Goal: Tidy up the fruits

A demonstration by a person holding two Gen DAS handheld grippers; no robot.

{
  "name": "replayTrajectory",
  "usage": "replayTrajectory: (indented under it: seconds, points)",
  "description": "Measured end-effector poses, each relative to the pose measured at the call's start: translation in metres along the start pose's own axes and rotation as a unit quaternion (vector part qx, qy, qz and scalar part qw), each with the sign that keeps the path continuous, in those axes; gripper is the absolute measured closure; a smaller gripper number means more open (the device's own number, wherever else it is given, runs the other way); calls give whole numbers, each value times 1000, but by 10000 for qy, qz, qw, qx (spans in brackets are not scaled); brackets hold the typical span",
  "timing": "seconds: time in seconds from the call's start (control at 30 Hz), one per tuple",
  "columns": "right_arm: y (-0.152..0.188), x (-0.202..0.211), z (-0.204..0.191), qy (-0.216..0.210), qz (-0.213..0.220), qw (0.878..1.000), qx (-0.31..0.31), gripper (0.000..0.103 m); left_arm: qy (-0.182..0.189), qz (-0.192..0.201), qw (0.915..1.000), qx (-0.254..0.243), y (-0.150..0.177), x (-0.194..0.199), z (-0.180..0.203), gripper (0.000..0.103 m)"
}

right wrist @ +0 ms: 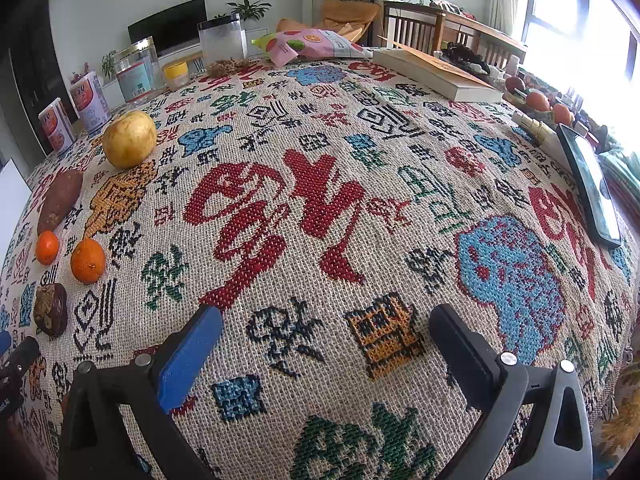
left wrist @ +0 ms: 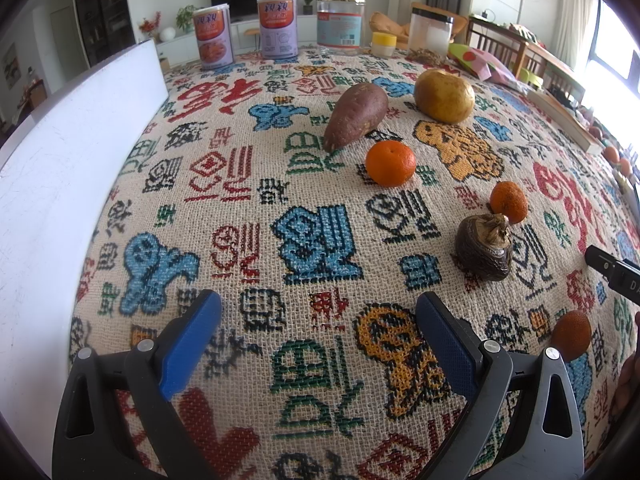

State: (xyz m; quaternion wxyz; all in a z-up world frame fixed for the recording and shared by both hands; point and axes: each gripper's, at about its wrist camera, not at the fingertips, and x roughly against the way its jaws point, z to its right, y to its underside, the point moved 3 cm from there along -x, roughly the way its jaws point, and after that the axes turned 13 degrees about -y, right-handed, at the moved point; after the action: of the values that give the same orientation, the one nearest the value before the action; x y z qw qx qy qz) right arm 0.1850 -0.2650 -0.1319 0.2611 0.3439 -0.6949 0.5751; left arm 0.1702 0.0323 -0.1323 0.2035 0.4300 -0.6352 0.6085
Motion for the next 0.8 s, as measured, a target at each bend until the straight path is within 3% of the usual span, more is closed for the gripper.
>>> replayTrajectory:
  seconds: [0.5, 0.6, 0.7, 0.8]
  points:
    - [0, 0, 0, 1, 1, 10000, -1, 0, 9, -1, 10000, 2, 0, 1, -1, 4]
    - [0, 0, 0, 3, 1, 10000, -1, 0, 150, -25, 9999, -23, -1, 0, -2, 5]
    - [0, -1, 0, 0, 3, 10000, -4, 0, 454, -81, 9988, 190, -12, 0, -10, 5]
    - [0, -1, 0, 7, 1, 10000, -1, 0, 441, -59, 9976, 537, -37, -4, -22, 5]
